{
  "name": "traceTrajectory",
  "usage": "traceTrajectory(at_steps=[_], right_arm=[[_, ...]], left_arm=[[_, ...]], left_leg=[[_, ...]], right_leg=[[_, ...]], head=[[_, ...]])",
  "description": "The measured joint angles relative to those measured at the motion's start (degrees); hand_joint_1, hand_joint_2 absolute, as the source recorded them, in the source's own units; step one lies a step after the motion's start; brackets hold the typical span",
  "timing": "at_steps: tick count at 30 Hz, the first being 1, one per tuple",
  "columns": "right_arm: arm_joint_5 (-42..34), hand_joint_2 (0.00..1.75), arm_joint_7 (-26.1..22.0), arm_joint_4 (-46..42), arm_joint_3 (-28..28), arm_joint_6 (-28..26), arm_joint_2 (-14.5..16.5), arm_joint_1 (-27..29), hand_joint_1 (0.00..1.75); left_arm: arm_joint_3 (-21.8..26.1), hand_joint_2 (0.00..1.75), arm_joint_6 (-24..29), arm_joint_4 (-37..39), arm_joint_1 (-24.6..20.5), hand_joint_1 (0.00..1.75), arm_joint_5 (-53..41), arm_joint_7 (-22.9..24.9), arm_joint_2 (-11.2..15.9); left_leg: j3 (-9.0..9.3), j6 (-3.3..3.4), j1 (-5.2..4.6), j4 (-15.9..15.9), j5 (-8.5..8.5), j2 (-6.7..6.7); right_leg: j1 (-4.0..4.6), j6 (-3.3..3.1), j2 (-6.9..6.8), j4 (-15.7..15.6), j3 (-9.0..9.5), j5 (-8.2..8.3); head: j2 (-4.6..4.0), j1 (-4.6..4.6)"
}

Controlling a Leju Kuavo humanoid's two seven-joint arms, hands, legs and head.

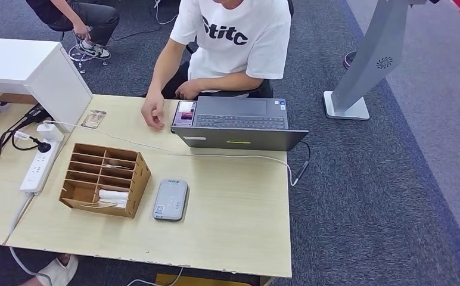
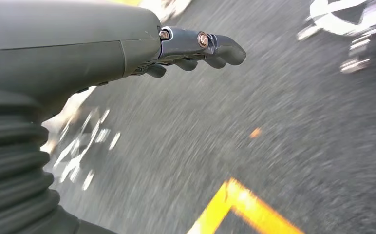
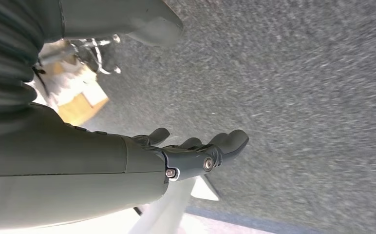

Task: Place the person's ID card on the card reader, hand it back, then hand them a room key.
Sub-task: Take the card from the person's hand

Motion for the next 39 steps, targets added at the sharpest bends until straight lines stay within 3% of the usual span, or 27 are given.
traceTrajectory(at_steps=[3, 8, 14, 16, 19, 23, 27, 39], right_arm=[[1.6, 1.75, -1.4, 0.0, 0.0, 1.0, -0.1, -0.2, 0.00], [3.4, 1.75, -1.6, 0.0, 0.1, 2.6, 0.0, -0.8, 0.00], [5.7, 1.75, 2.3, 0.1, 0.4, 2.6, 1.0, -0.6, 0.00], [6.0, 1.75, 2.4, 0.1, 0.5, 2.4, 1.3, -0.4, 0.00], [5.6, 1.75, 1.7, 0.1, 0.5, 2.3, 1.5, -0.2, 0.00], [4.5, 1.75, 0.3, 0.1, -0.3, 2.3, 2.0, -0.3, 0.00], [4.0, 1.75, -0.9, 0.1, -1.5, 2.7, 2.6, -0.3, 0.00], [4.3, 1.75, -3.1, 0.1, -4.4, 4.9, 3.9, -0.8, 0.00]], left_arm=[[10.9, 1.75, 0.1, -2.5, -0.4, 0.00, -11.4, -4.9, -0.5], [30.6, 1.75, 0.2, -4.6, -3.4, 0.00, -19.3, -14.7, 0.6], [47.7, 1.75, 0.3, -7.0, -5.6, 0.00, -27.3, -17.6, 1.7], [52.9, 1.75, 0.3, -8.0, -6.1, 0.00, -27.1, -18.5, 1.3], [57.4, 1.75, 0.3, -9.1, -6.4, 0.00, -22.5, -23.5, 1.1], [59.8, 1.75, -0.8, -10.7, -6.9, 0.00, -10.3, -33.2, 2.4], [58.8, 1.75, -5.8, -17.5, -6.9, 0.00, -1.0, -36.4, 2.4], [41.6, 1.75, -16.6, -54.0, -1.9, 0.00, 12.5, -36.6, -7.3]], left_leg=[[0.01, -0.01, 0.00, 0.0, 0.01, 0.00], [0.04, -0.06, 0.04, 0.0, 0.05, 0.00], [0.04, -0.08, 0.05, 0.0, 0.06, 0.00], [0.04, -0.08, 0.04, 0.0, 0.05, 0.01], [0.03, -0.06, 0.03, 0.0, 0.04, 0.01], [0.02, -0.07, 0.04, 0.0, 0.05, -0.01], [0.03, -0.10, 0.08, 0.0, 0.07, 0.00], [0.03, -0.08, 0.05, 0.0, 0.09, -0.06]], right_leg=[[0.00, 0.00, 0.00, 0.0, 0.00, 0.00], [0.03, -0.01, 0.00, 0.0, 0.03, 0.01], [0.04, -0.02, 0.00, 0.0, 0.03, 0.01], [0.03, -0.01, 0.01, 0.0, 0.02, 0.01], [0.02, -0.01, 0.01, 0.0, 0.01, 0.00], [0.03, -0.01, -0.01, 0.0, 0.02, 0.00], [0.08, -0.02, 0.00, 0.0, 0.04, 0.01], [0.05, -0.02, -0.08, 0.0, 0.06, 0.02]], head=[[0.00, 0.00], [0.00, -0.01], [0.00, -0.05], [0.00, -0.03], [0.00, -0.01], [0.00, -0.03], [0.00, -0.07], [0.00, 0.02]])
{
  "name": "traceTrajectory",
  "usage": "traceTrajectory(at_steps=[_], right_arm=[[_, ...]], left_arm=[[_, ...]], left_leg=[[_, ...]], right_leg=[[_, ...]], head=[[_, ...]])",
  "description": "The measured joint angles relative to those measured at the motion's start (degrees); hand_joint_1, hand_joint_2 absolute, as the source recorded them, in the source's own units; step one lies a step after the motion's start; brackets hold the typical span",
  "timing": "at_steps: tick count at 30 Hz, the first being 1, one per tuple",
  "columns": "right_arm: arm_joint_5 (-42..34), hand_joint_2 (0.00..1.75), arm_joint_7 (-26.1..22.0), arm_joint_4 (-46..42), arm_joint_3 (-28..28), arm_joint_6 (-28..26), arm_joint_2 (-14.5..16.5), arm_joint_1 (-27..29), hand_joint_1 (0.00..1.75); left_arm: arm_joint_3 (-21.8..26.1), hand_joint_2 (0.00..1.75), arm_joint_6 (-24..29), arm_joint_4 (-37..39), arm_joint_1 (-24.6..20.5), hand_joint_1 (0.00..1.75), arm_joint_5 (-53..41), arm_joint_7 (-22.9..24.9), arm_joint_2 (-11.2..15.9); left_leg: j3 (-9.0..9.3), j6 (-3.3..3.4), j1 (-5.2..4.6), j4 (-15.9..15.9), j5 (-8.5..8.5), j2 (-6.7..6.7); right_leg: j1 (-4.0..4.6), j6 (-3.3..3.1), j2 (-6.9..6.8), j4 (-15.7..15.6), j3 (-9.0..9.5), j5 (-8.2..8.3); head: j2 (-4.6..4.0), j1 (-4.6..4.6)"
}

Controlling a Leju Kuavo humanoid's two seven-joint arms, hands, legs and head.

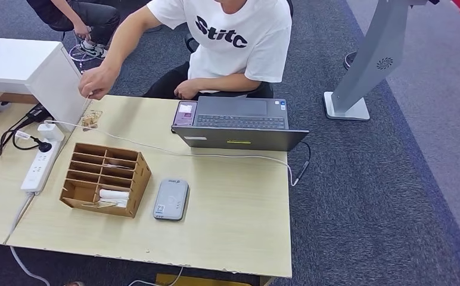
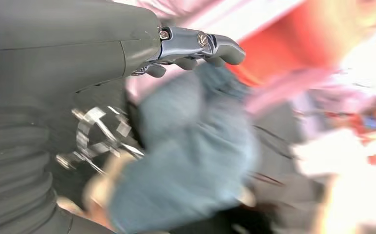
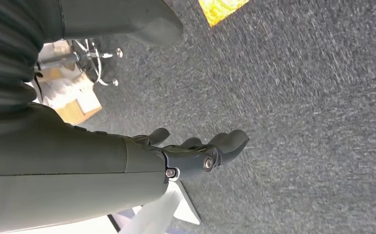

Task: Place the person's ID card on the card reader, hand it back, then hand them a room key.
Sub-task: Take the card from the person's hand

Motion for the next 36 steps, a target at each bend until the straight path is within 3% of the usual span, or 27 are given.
traceTrajectory(at_steps=[7, 16, 20, 23, 26, 31, 36], right_arm=[[0.1, 1.75, 0.0, 0.0, -1.0, 0.2, 0.0, -0.1, 0.00], [0.1, 1.75, 0.2, 0.0, -1.6, 0.4, 0.1, -0.1, 0.00], [-0.1, 1.75, 0.8, 0.0, -2.1, 1.5, 0.2, -0.2, 0.00], [0.3, 1.75, 0.6, 0.0, -2.6, 2.8, 0.4, -0.2, 0.00], [1.1, 1.75, -0.3, 0.0, -2.8, 4.0, 0.5, -0.3, 0.00], [3.7, 1.75, -0.8, 0.0, -2.8, 5.9, 0.4, -0.6, 0.00], [5.2, 1.75, -0.8, -0.1, -2.7, 6.5, 0.3, -0.7, 0.00]], left_arm=[[-8.1, 1.75, -0.3, -13.3, 1.5, 0.00, 2.4, 0.0, -4.4], [-11.3, 1.75, -1.4, -19.4, 2.9, 0.00, 4.2, 0.0, -5.9], [-17.8, 1.75, -0.5, -26.9, 4.4, 0.00, 4.0, 0.1, -6.2], [-26.6, 1.75, 3.8, -31.2, 5.2, 0.00, 1.0, 1.1, -4.1], [-36.3, 1.75, 5.6, -32.7, 3.4, 0.00, -2.2, 2.8, -0.1], [-48.7, 1.75, 2.7, -31.1, -5.4, 0.00, -5.8, 8.2, 6.7], [-55.7, 1.75, -0.1, -25.2, -14.4, 0.00, -8.0, 11.2, 11.7]], left_leg=[[0.02, 0.01, -0.03, 0.0, 0.00, 0.01], [0.02, 0.00, 0.01, 0.0, 0.00, 0.01], [0.02, 0.01, -0.01, 0.0, 0.01, 0.00], [0.03, 0.02, -0.02, 0.0, 0.04, -0.02], [0.03, 0.02, -0.01, 0.0, 0.13, -0.08], [-0.04, -0.03, 0.01, 0.0, 0.33, -0.11], [-0.05, -0.04, 0.00, 0.0, 0.42, 0.08]], right_leg=[[-0.03, 0.00, 0.01, 0.0, 0.02, 0.02], [0.01, -0.01, 0.02, 0.0, -0.01, 0.00], [-0.01, 0.00, 0.00, 0.0, -0.01, 0.01], [-0.02, 0.02, -0.02, 0.0, 0.00, 0.03], [-0.01, 0.04, -0.09, 0.0, 0.01, 0.09], [0.01, 0.00, -0.11, 0.0, -0.05, 0.28], [0.01, -0.05, 0.07, 0.0, -0.09, 0.41]], head=[[0.00, 0.01], [0.00, -0.01], [0.00, 0.02], [0.00, 0.01], [0.00, 0.00], [0.00, -0.02], [0.00, -0.03]])
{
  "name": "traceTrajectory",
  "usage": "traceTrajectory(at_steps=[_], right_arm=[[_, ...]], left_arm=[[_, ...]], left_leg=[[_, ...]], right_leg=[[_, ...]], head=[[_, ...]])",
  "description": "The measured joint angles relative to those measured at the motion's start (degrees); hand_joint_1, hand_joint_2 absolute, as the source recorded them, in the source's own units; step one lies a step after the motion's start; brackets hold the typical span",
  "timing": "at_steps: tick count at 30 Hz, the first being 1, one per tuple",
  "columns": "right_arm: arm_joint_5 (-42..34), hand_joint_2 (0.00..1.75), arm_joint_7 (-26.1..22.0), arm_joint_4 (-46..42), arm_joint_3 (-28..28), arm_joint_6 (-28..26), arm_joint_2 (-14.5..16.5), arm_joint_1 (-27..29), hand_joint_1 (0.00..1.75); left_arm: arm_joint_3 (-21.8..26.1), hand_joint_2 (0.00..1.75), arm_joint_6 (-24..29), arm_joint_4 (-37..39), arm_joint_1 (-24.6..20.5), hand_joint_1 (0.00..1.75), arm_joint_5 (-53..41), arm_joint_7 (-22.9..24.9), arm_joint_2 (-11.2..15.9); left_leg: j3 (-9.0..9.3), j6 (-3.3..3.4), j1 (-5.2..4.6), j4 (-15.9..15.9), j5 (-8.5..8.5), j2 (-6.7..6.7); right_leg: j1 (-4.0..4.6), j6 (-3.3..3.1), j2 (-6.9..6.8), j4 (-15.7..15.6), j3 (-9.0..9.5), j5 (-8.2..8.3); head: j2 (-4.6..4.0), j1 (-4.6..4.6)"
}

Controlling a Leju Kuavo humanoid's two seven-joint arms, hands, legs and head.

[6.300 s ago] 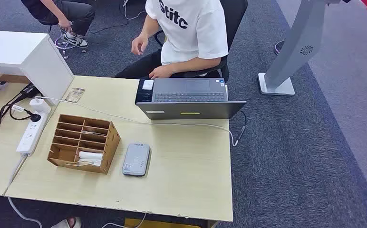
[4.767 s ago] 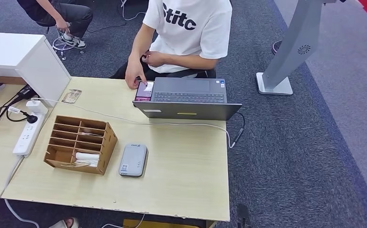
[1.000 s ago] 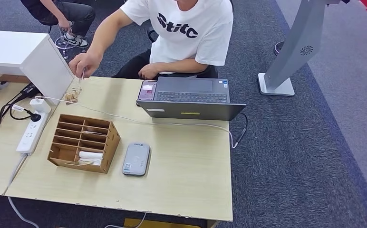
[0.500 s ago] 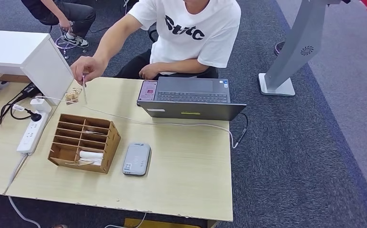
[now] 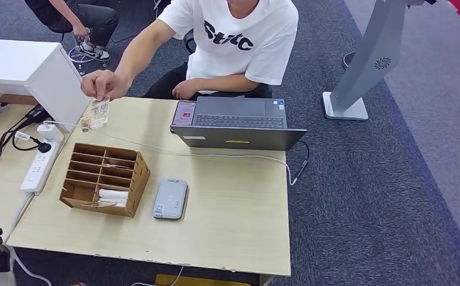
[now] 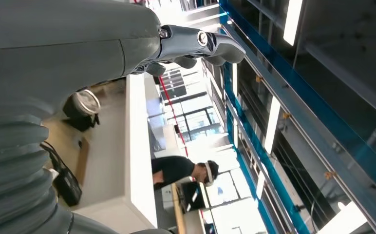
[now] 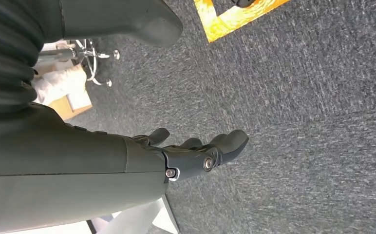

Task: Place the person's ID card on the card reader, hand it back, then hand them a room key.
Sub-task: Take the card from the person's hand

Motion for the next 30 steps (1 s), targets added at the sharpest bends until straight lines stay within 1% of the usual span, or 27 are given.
traceTrajectory(at_steps=[2, 5, 11, 13, 18, 23, 25, 28, 30], right_arm=[[0.1, 1.75, 0.0, 0.0, 0.0, 0.0, 0.0, 0.1, 0.00], [0.2, 1.75, -0.1, 0.0, 0.0, 0.0, -0.1, 0.1, 0.00], [0.4, 1.75, -0.1, 0.0, 0.0, 0.1, -0.1, 0.1, 0.00], [1.0, 1.75, -0.2, 0.0, 0.1, 0.4, -0.1, 0.1, 0.00], [3.3, 1.75, 0.4, 0.0, 1.1, 1.4, -0.2, 0.1, 0.00], [5.0, 1.75, 1.2, 0.0, 1.9, 2.3, -0.2, 0.2, 0.00], [6.4, 1.75, 1.2, 0.0, 2.7, 3.2, -0.2, 0.2, 0.00], [9.0, 1.75, 0.5, 0.0, 4.3, 5.1, -0.2, 0.2, 0.00], [9.7, 1.75, 0.2, 0.0, 5.2, 5.6, -0.2, 0.0, 0.00]], left_arm=[[-1.2, 1.75, -0.1, 1.2, -1.2, 0.00, -0.1, 0.1, 0.9], [-2.0, 1.75, -0.1, 2.5, -1.9, 0.00, -0.3, 0.1, 1.7], [-2.6, 1.75, -0.3, 4.0, -2.5, 0.00, -0.5, 0.2, 2.5], [-2.9, 1.75, -0.6, 4.7, -3.3, 0.00, -1.4, 0.7, 2.8], [-3.6, 1.75, 0.7, 11.3, -9.7, 0.00, -7.2, 2.8, 4.3], [-5.1, 1.75, 1.9, 18.6, -14.9, 0.00, -12.4, 3.7, 5.5], [-6.3, 1.75, 1.7, 21.3, -17.1, 0.00, -15.5, 5.1, 5.8], [-9.2, 1.75, 0.4, 25.5, -20.8, 0.00, -20.7, 8.5, 5.7], [-10.9, 1.75, 0.0, 27.4, -22.5, 0.00, -22.1, 9.4, 5.6]], left_leg=[[0.00, 0.00, -0.01, 0.0, 0.00, 0.09], [-0.04, 0.01, -0.01, 0.0, -0.01, 0.09], [-0.08, 0.00, -0.01, 0.0, -0.02, 0.09], [-0.09, 0.00, 0.00, 0.0, -0.01, 0.08], [-0.14, 0.01, 0.00, 0.0, 0.09, 0.05], [-0.20, 0.00, 0.01, 0.0, 0.13, 0.10], [-0.21, 0.00, 0.01, 0.0, 0.14, 0.08], [-0.26, 0.00, 0.00, 0.0, 0.14, 0.03], [-0.27, 0.00, -0.02, 0.0, 0.13, 0.08]], right_leg=[[0.00, -0.02, 0.09, 0.0, -0.04, 0.02], [-0.01, -0.02, 0.10, 0.0, -0.09, 0.01], [0.00, -0.02, 0.10, 0.0, -0.16, 0.01], [0.00, -0.01, 0.08, 0.0, -0.18, 0.01], [0.01, -0.03, 0.03, 0.0, -0.20, 0.10], [0.02, 0.00, 0.09, 0.0, -0.28, 0.15], [0.01, 0.00, 0.08, 0.0, -0.30, 0.16], [0.00, 0.01, 0.04, 0.0, -0.30, 0.16], [-0.02, 0.02, 0.09, 0.0, -0.30, 0.17]], head=[[0.00, 0.00], [0.00, 0.00], [0.00, 0.00], [0.00, 0.00], [0.00, -0.01], [0.00, -0.02], [0.00, -0.01], [0.00, 0.01], [0.00, 0.02]])
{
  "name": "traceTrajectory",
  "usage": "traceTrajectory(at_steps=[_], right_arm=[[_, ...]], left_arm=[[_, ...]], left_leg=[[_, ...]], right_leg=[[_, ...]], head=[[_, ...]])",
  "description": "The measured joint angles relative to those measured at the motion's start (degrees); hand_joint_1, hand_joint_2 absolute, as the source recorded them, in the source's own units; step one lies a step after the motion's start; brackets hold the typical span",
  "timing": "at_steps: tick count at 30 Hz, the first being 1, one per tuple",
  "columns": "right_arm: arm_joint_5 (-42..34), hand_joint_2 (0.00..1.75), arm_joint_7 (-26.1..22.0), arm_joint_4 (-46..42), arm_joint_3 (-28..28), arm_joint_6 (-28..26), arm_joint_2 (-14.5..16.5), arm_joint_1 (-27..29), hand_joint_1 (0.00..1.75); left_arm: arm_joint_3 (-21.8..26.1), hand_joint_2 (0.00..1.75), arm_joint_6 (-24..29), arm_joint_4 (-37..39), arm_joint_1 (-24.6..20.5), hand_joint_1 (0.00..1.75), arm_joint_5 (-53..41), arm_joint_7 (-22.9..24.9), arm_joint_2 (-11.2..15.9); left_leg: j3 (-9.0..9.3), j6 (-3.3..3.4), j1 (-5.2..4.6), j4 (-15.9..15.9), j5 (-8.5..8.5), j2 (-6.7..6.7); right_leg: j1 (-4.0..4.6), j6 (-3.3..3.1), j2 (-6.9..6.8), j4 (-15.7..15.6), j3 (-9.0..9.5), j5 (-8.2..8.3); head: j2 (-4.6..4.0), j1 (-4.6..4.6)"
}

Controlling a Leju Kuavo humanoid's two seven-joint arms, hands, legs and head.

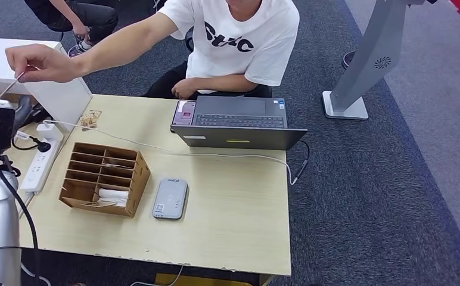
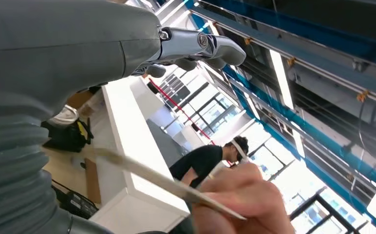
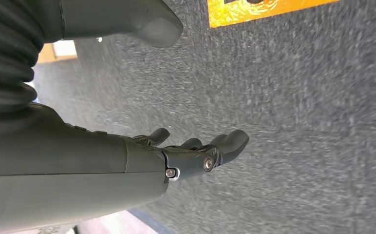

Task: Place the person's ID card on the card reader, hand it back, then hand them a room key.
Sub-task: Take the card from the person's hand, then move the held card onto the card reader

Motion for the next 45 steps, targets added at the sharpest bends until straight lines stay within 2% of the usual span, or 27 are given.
traceTrajectory(at_steps=[10, 11, 14, 15, 19, 23, 45], right_arm=[[0.9, 1.75, 0.7, 0.0, 1.4, 1.4, 0.0, 0.3, 0.00], [1.0, 1.75, 0.8, 0.0, 1.5, 1.5, 0.0, 0.3, 0.00], [1.2, 1.75, 0.8, 0.0, 1.6, 1.5, 0.0, 0.4, 0.00], [1.3, 1.75, 0.8, 0.0, 1.6, 1.5, 0.0, 0.4, 0.00], [1.3, 1.75, 0.5, 0.0, 1.6, 1.7, 0.0, 0.4, 0.00], [1.3, 1.75, 0.5, 0.0, 1.6, 1.8, 0.0, 0.4, 0.00], [2.1, 1.75, -0.5, 0.0, 1.6, 2.5, 0.0, 0.4, 0.00]], left_arm=[[-2.7, 1.75, -2.2, 1.9, -1.4, 0.00, -0.5, 1.8, -0.3], [-2.8, 1.75, -2.5, 1.9, -1.3, 0.06, -0.5, 2.0, -0.2], [-2.9, 1.75, -3.2, 1.9, -1.0, 1.22, -0.4, 2.3, 0.1], [-3.0, 1.75, -3.4, 1.9, -0.9, 1.55, -0.3, 2.4, 0.2], [-3.5, 1.75, -3.8, 1.9, -0.6, 1.57, -0.2, 2.4, 0.5], [-3.6, 1.75, -4.1, 1.9, -0.4, 1.75, -0.2, 2.6, 0.6], [-3.8, 1.75, -6.5, 1.7, 0.5, 1.75, 0.6, 3.2, 1.2]], left_leg=[[-0.02, 0.00, 0.01, 0.0, -0.01, 0.04], [-0.02, 0.00, 0.01, 0.0, -0.01, 0.04], [-0.02, 0.00, 0.02, 0.0, -0.01, 0.03], [-0.02, 0.00, 0.02, 0.0, -0.01, 0.03], [-0.03, 0.00, 0.02, 0.0, 0.00, 0.03], [-0.04, 0.00, 0.01, 0.0, -0.01, 0.03], [-0.05, 0.00, 0.01, 0.0, 0.00, 0.01]], right_leg=[[0.01, 0.00, 0.06, 0.0, -0.06, -0.01], [0.01, 0.00, 0.06, 0.0, -0.06, -0.01], [0.02, 0.00, 0.06, 0.0, -0.06, -0.01], [0.02, 0.00, 0.06, 0.0, -0.05, -0.01], [0.02, 0.00, 0.05, 0.0, -0.05, 0.00], [0.01, 0.00, 0.06, 0.0, -0.05, 0.00], [0.01, 0.00, 0.03, 0.0, -0.05, 0.00]], head=[[0.00, -0.02], [0.00, -0.02], [0.00, -0.02], [0.00, -0.01], [0.00, -0.01], [0.00, -0.02], [0.00, -0.02]])
